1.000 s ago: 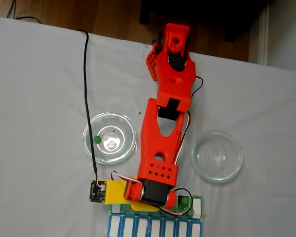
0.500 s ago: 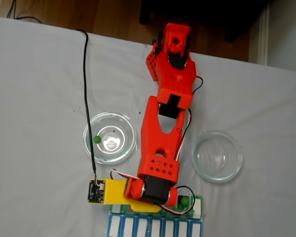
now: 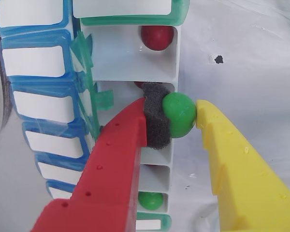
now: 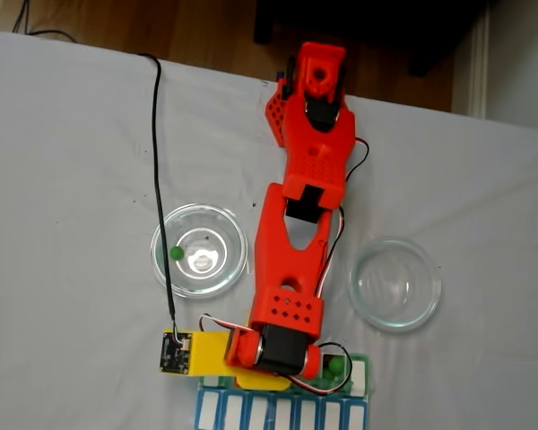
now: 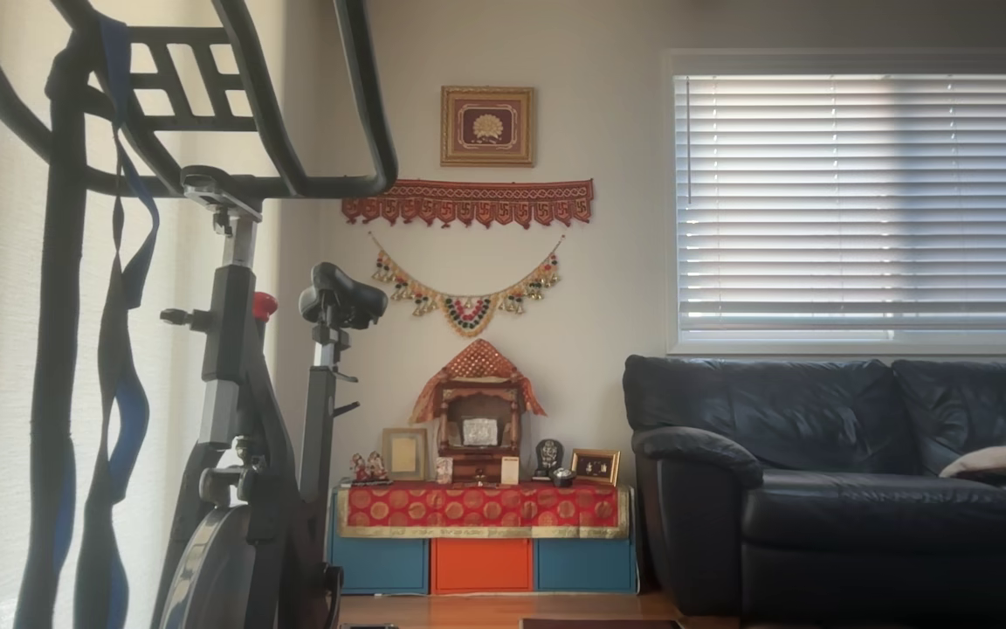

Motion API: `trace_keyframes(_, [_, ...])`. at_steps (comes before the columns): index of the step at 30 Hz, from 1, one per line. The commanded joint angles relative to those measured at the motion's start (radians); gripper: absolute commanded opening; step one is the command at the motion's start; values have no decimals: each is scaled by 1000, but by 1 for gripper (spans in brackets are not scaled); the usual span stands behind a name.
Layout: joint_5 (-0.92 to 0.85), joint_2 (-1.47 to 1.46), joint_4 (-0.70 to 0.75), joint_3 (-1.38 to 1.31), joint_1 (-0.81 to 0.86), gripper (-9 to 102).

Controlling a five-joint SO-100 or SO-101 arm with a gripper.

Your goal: Sort medicines into box.

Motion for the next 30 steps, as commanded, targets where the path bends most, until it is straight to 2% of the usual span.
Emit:
trace_keyframes(1, [3, 66, 34, -57, -31, 1])
trace_keyframes(24, [38, 55, -46, -69, -61, 1])
trace_keyframes(30, [49, 54, 9, -94, -66, 1])
